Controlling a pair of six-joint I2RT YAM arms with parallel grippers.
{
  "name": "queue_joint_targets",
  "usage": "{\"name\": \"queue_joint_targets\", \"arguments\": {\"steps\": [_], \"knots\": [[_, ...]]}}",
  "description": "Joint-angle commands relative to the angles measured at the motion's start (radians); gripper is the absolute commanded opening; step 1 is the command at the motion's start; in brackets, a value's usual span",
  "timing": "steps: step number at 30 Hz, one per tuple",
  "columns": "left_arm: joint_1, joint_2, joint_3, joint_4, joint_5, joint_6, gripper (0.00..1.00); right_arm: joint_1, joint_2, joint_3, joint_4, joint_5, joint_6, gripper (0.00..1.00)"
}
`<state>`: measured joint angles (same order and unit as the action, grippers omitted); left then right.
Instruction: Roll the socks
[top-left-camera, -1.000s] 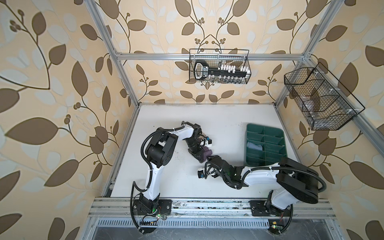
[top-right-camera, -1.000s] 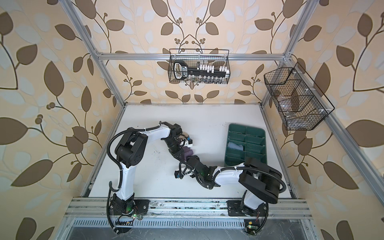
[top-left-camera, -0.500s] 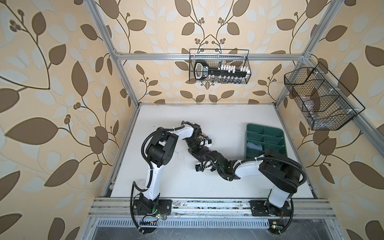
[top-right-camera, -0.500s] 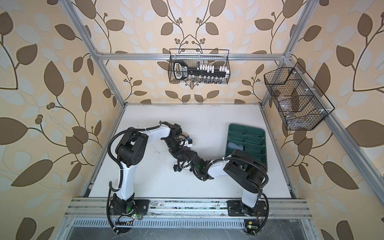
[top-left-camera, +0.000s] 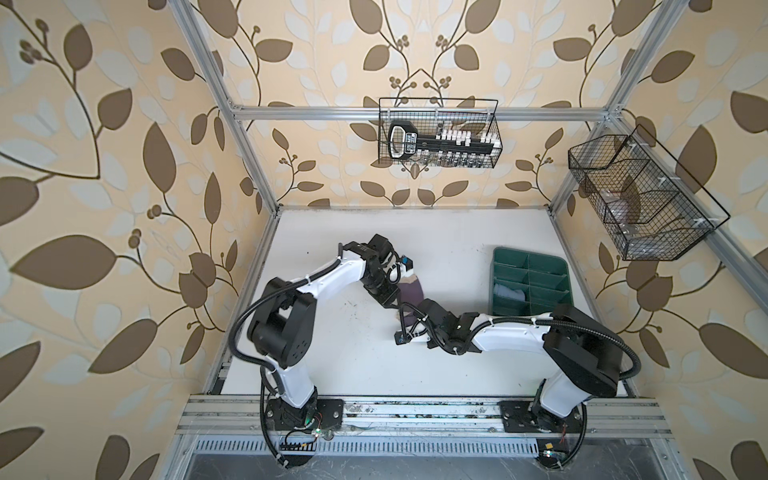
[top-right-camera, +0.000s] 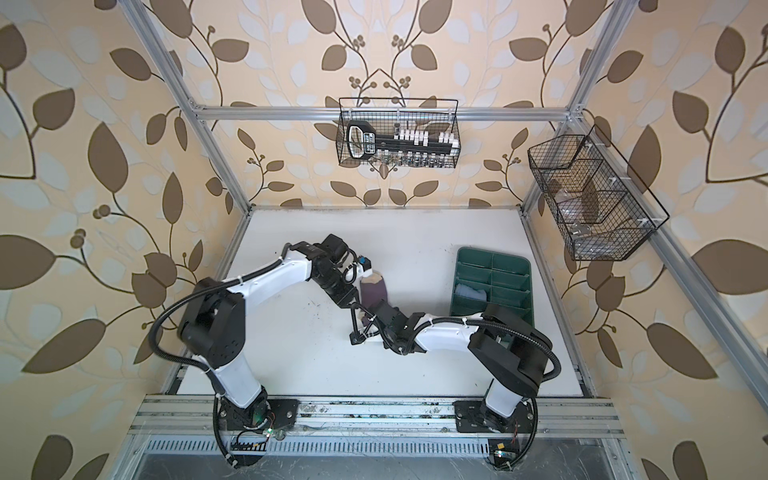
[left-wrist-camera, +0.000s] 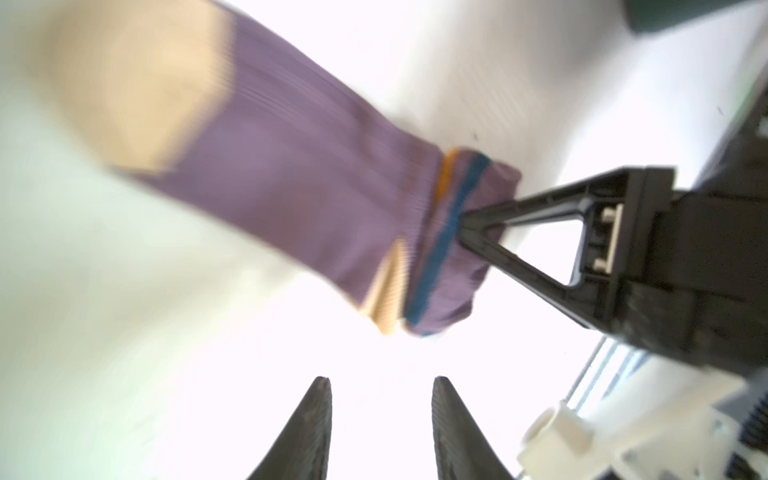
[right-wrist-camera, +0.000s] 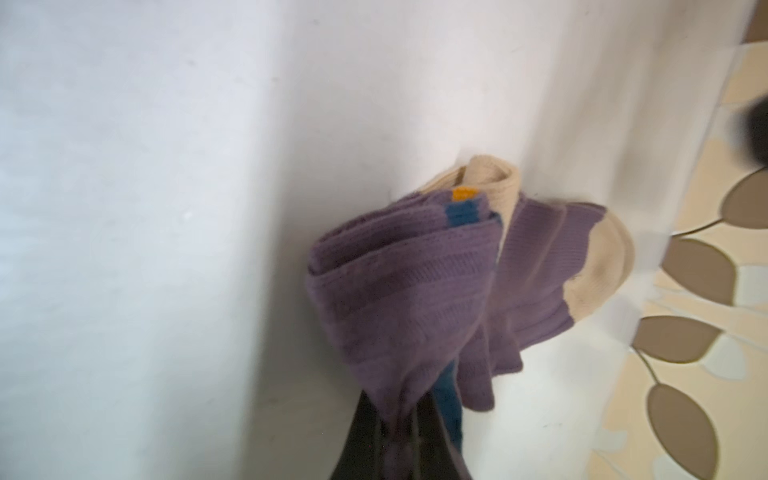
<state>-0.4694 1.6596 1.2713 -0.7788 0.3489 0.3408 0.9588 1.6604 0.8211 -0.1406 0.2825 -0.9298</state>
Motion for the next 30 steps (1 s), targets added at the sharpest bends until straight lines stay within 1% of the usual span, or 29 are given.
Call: {"name": "queue_joint_targets", "arguments": {"steps": [1,3,5,7,10,11,12,13,15,17,19,20,21,23,25,27,30], "knots": [[0.012,-0.2,-0.056,0.073,-0.234,-0.071,0.42,-0.001,0.017,0.052,-0.38,-0.154,0.117,0.0],[0.012,-0.338,-0.086,0.069,-0.288,-0.064,0.45,-0.009,0.049,0.129,-0.497,-0.224,0.15,0.0],[0.009,-0.471,-0.083,0.014,-0.285,-0.035,0.48,-0.033,0.105,0.228,-0.629,-0.299,0.184,0.0],[0.004,-0.584,-0.082,-0.032,-0.235,0.022,0.49,-0.064,0.169,0.323,-0.743,-0.392,0.205,0.0],[-0.029,-0.734,-0.109,-0.059,-0.124,0.125,0.53,-0.123,0.282,0.459,-0.877,-0.545,0.227,0.0],[-0.056,-0.769,-0.117,-0.07,-0.092,0.164,0.54,-0.143,0.321,0.493,-0.91,-0.589,0.235,0.0],[-0.088,-0.79,-0.125,-0.075,-0.086,0.187,0.55,-0.155,0.353,0.523,-0.934,-0.617,0.236,0.0],[-0.131,-0.803,-0.138,-0.074,-0.104,0.205,0.55,-0.164,0.386,0.552,-0.951,-0.64,0.241,0.0],[-0.225,-0.796,-0.171,-0.068,-0.169,0.233,0.56,-0.174,0.436,0.592,-0.975,-0.668,0.235,0.0],[-0.341,-0.751,-0.218,-0.054,-0.284,0.248,0.58,-0.184,0.478,0.623,-0.982,-0.658,0.238,0.0],[-0.458,-0.692,-0.282,-0.004,-0.435,0.265,0.62,-0.196,0.507,0.647,-0.983,-0.648,0.237,0.0],[-0.509,-0.659,-0.32,0.035,-0.493,0.279,0.63,-0.203,0.515,0.655,-0.975,-0.639,0.241,0.0],[-0.543,-0.629,-0.352,0.073,-0.522,0.289,0.63,-0.207,0.52,0.66,-0.97,-0.635,0.24,0.0],[-0.58,-0.557,-0.406,0.169,-0.548,0.303,0.63,-0.216,0.524,0.669,-0.955,-0.632,0.234,0.0],[-0.594,-0.485,-0.439,0.258,-0.557,0.311,0.62,-0.225,0.529,0.678,-0.952,-0.633,0.229,0.0],[-0.601,-0.411,-0.445,0.312,-0.563,0.318,0.63,-0.234,0.536,0.688,-0.956,-0.639,0.225,0.0],[-0.603,-0.308,-0.432,0.364,-0.576,0.309,0.61,-0.244,0.544,0.695,-0.957,-0.648,0.223,0.0]]}}
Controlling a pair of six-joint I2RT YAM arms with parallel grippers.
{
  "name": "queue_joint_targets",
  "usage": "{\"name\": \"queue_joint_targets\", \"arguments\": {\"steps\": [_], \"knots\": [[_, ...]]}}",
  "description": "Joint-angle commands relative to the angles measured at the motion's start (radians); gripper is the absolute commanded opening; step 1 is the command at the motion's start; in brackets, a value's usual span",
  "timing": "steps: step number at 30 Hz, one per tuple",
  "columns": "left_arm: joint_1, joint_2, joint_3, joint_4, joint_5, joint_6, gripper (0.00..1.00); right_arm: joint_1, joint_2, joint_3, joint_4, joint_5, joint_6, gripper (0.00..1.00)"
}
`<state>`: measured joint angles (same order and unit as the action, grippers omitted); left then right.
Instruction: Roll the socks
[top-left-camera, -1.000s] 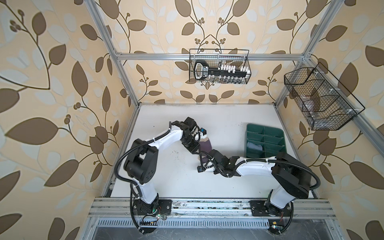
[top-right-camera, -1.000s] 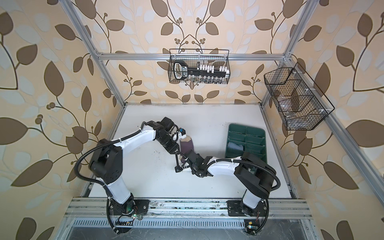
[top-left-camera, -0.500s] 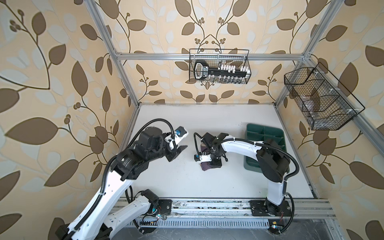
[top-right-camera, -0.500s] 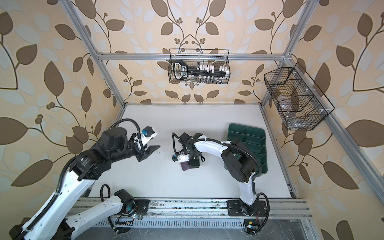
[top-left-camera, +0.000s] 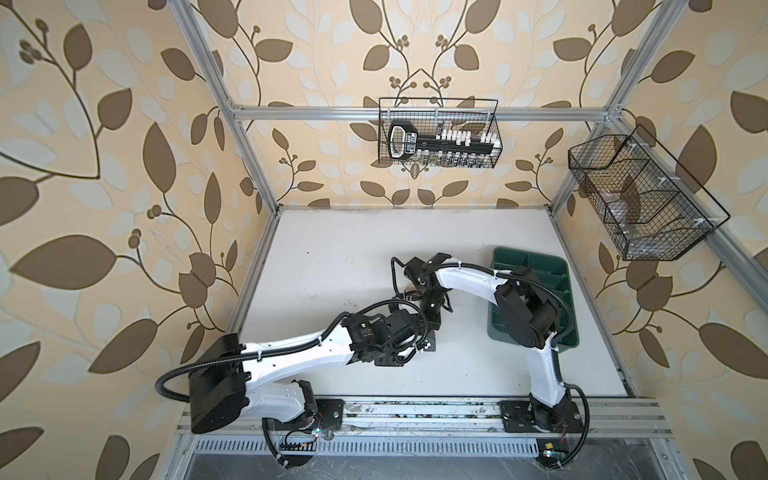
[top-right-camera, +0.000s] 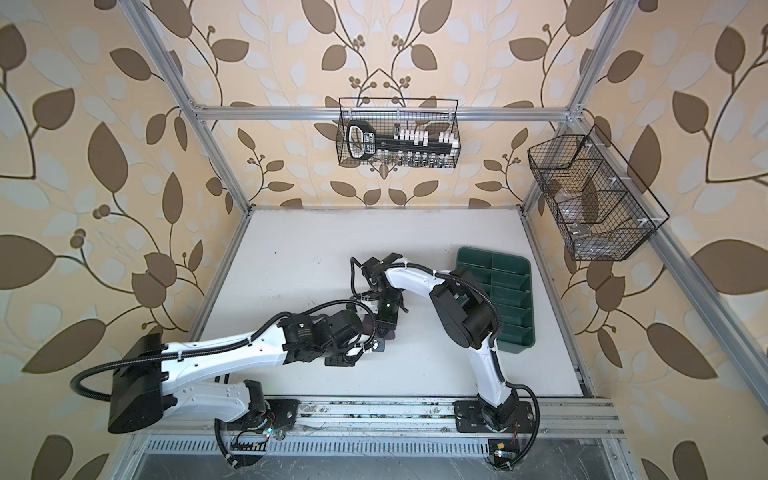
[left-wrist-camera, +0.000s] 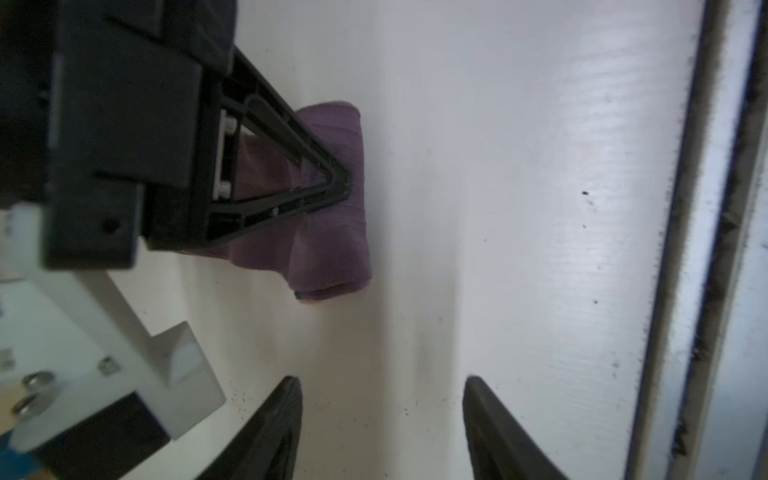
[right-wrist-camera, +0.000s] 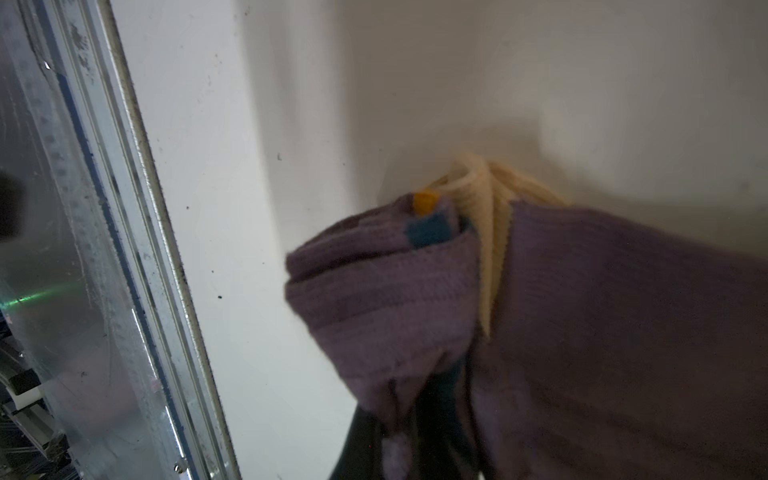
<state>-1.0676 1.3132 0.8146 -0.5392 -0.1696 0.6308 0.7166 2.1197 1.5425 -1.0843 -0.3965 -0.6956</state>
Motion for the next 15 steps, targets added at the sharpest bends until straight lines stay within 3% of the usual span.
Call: {"name": "queue_joint_targets", "arguments": {"steps": [1,10,12,15], "knots": [[-0.003,0.066,0.024,0.147,-0.065,0.016,0.6,-0.003,0.087,-0.027,-0.012,0.028,-0.014,0.0],[0.029,0.254,0.014,0.274,-0.094,-0.007,0.58,-0.005,0.097,-0.039,0.003,0.0,-0.021,0.0],[0.042,0.279,0.025,0.283,-0.094,-0.014,0.53,-0.004,0.097,-0.041,0.002,-0.011,-0.021,0.0],[0.059,0.323,0.045,0.275,-0.082,-0.027,0.37,-0.003,0.093,-0.036,0.001,-0.024,-0.024,0.0]]}}
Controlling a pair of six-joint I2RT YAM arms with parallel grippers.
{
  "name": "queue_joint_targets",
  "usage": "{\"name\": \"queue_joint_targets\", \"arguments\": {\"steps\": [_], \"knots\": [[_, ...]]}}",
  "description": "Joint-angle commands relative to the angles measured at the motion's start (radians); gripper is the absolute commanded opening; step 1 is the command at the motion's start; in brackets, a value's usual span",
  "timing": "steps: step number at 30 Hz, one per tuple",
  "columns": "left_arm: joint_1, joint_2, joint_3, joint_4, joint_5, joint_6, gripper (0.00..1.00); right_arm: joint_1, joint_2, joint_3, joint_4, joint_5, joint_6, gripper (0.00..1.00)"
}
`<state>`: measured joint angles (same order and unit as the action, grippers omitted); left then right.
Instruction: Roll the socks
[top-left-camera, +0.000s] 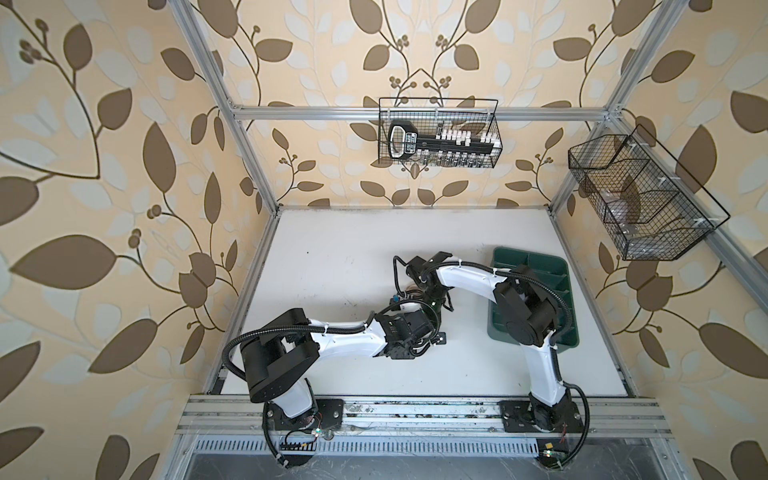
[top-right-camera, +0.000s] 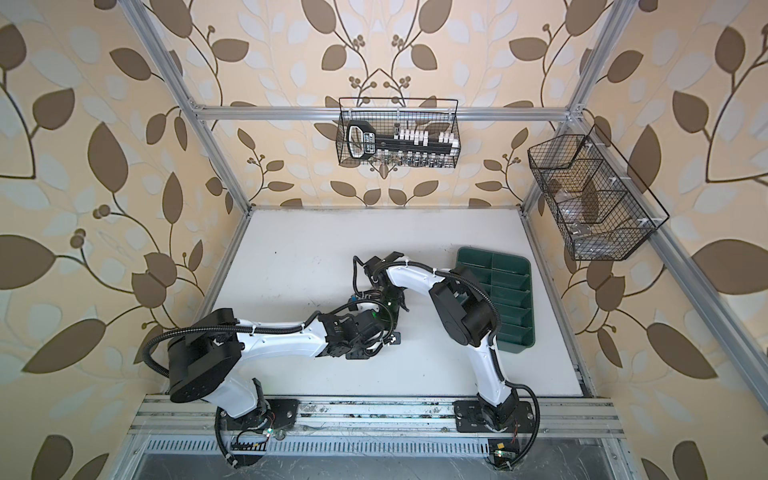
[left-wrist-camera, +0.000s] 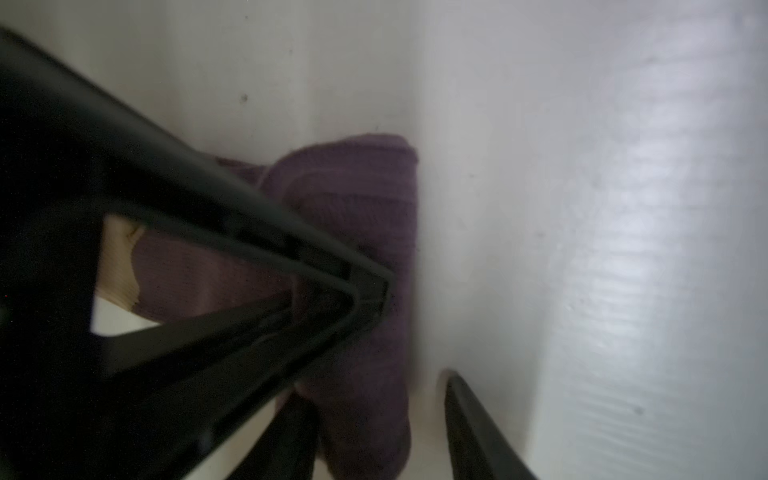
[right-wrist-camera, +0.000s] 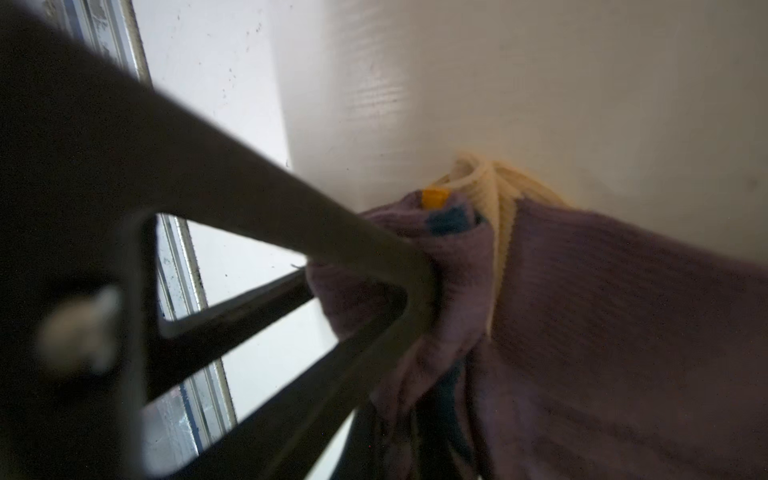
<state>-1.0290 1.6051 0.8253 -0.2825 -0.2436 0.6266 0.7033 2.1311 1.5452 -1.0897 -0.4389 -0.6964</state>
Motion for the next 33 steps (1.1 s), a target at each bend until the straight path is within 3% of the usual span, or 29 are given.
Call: {"name": "queue_joint_targets", "arguments": {"steps": [1,6,8,10,14,18,21,24,29,33], "knots": [[0.027,0.047,0.043,0.007,-0.003,-0.03,0.29,0.009,0.077,-0.039,0.007,0.013,-0.023,0.0],[0.07,0.077,0.094,-0.085,0.097,-0.08,0.05,-0.003,-0.01,-0.076,0.065,0.003,-0.01,0.0],[0.106,0.081,0.13,-0.158,0.195,-0.089,0.03,-0.018,-0.093,-0.128,0.148,0.003,0.016,0.07],[0.147,0.085,0.164,-0.224,0.307,-0.09,0.03,-0.047,-0.199,-0.205,0.252,-0.008,0.052,0.2],[0.211,0.124,0.225,-0.309,0.431,-0.092,0.02,-0.176,-0.437,-0.364,0.503,0.071,0.235,0.37],[0.273,0.184,0.306,-0.394,0.531,-0.089,0.02,-0.333,-0.701,-0.502,0.733,0.205,0.404,0.4],[0.326,0.253,0.387,-0.481,0.637,-0.073,0.02,-0.368,-0.904,-0.615,0.897,0.329,0.426,0.4],[0.366,0.348,0.49,-0.58,0.699,-0.068,0.03,-0.284,-1.074,-0.744,0.978,0.414,0.267,0.4],[0.401,0.473,0.606,-0.662,0.706,-0.103,0.04,0.073,-1.198,-0.97,0.969,0.662,-0.159,0.4],[0.418,0.519,0.649,-0.682,0.705,-0.128,0.06,0.234,-1.107,-1.052,1.042,0.755,-0.236,0.44]]}}
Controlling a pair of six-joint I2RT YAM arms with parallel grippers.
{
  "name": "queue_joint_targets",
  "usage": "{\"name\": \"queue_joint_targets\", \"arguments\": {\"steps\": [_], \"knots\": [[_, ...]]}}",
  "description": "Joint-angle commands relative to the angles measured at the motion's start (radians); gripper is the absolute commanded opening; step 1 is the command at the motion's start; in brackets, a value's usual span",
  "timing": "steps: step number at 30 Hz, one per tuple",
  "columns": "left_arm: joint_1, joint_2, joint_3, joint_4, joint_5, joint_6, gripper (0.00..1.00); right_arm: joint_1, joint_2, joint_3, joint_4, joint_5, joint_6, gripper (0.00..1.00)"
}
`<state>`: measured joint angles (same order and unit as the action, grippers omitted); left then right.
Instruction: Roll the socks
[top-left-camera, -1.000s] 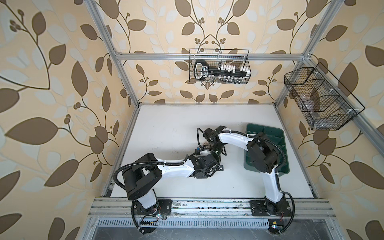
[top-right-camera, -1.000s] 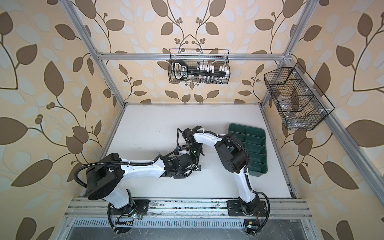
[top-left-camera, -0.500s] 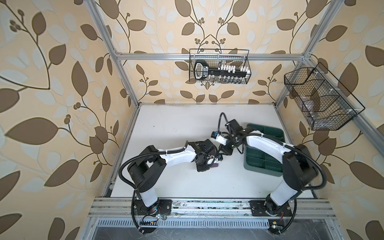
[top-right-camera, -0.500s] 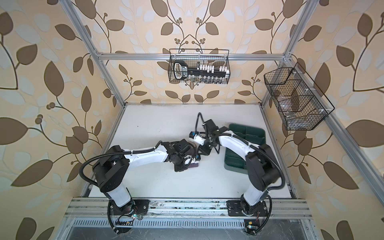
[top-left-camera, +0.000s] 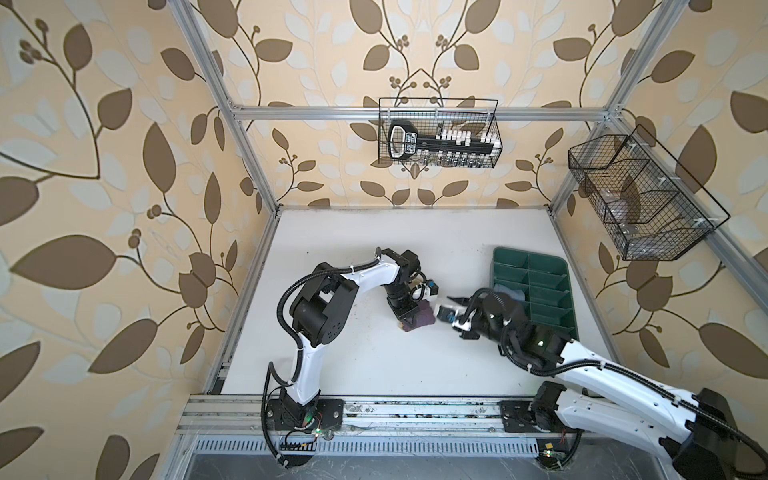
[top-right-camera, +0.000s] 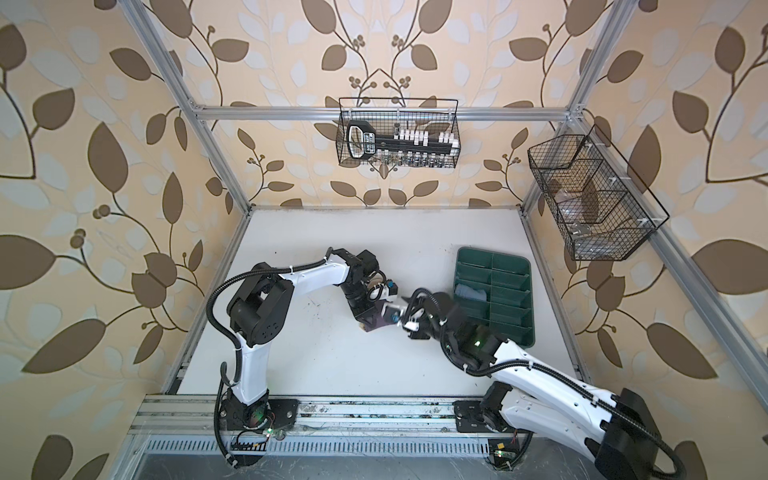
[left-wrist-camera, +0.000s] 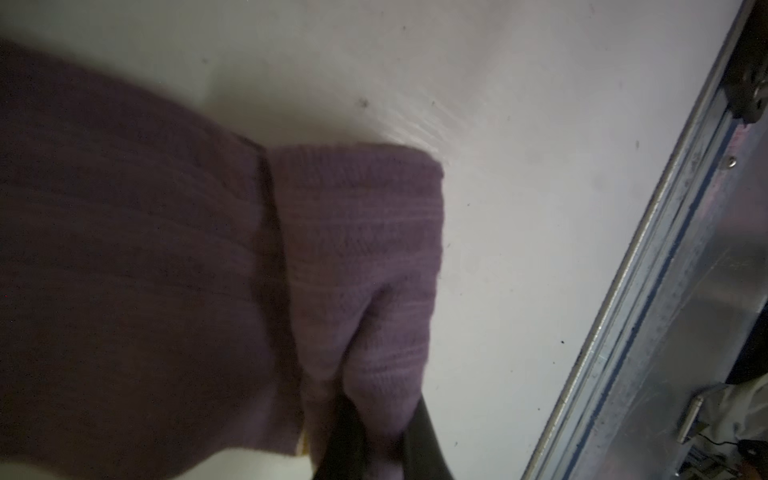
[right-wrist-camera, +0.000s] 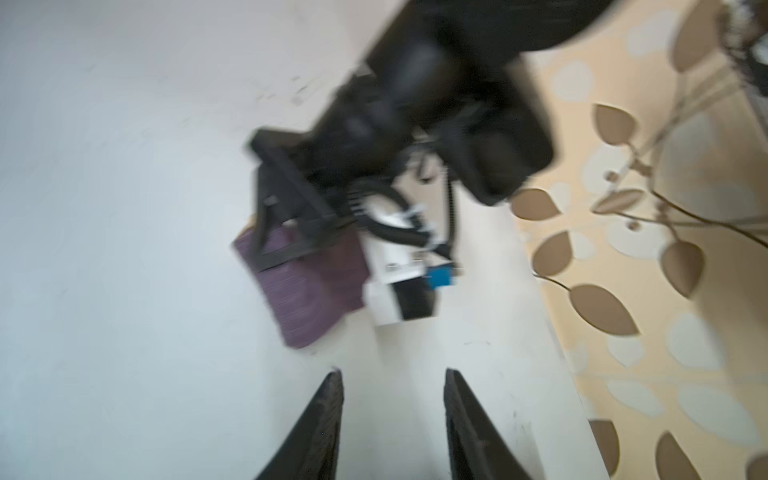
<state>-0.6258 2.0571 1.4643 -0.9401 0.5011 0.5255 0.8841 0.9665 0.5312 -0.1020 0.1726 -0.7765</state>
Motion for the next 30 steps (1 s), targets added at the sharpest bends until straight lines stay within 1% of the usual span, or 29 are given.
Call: {"name": "queue_joint_targets", "arguments": {"steps": [1,4,6,9,14,16,18,19,21,22,23,25,26,28,30], "knots": [[0.018,0.076,0.018,-0.03,-0.039,-0.03,0.06,0.068,0.095,-0.037,0.087,0.157,-0.149,0.45],[0.027,0.097,0.037,-0.038,-0.035,-0.042,0.06,0.09,0.265,-0.017,0.212,0.184,-0.118,0.49],[0.034,0.107,0.05,-0.046,-0.026,-0.046,0.06,0.091,0.378,0.0,0.298,0.174,-0.119,0.5],[0.045,0.119,0.063,-0.056,-0.01,-0.044,0.06,0.084,0.517,0.034,0.38,0.155,-0.133,0.51],[0.052,0.127,0.07,-0.061,0.001,-0.045,0.06,0.057,0.669,0.112,0.435,0.12,-0.133,0.5],[0.053,0.128,0.072,-0.065,0.004,-0.041,0.07,0.047,0.707,0.14,0.429,0.106,-0.13,0.47],[0.053,0.127,0.072,-0.065,0.005,-0.041,0.07,0.04,0.738,0.164,0.39,0.098,-0.132,0.4],[0.054,0.125,0.07,-0.065,0.005,-0.039,0.07,0.041,0.747,0.174,0.36,0.095,-0.134,0.34],[0.054,0.116,0.067,-0.059,0.004,-0.042,0.09,0.037,0.753,0.184,0.303,0.093,-0.131,0.19],[0.056,0.11,0.064,-0.055,0.004,-0.046,0.11,0.033,0.75,0.185,0.261,0.088,-0.128,0.08],[0.058,0.1,0.06,-0.046,-0.001,-0.054,0.14,0.032,0.746,0.187,0.223,0.087,-0.12,0.0],[0.062,0.076,0.054,-0.033,0.008,-0.066,0.19,0.025,0.732,0.192,0.136,0.076,-0.107,0.0],[0.065,0.058,0.05,-0.023,0.002,-0.077,0.22,0.022,0.725,0.201,0.072,0.067,-0.096,0.0],[0.071,0.006,0.037,-0.002,-0.017,-0.097,0.24,0.017,0.708,0.228,-0.067,0.052,-0.07,0.0],[0.083,-0.065,0.014,0.038,-0.07,-0.138,0.29,0.012,0.693,0.257,-0.203,0.021,0.005,0.0]]}}
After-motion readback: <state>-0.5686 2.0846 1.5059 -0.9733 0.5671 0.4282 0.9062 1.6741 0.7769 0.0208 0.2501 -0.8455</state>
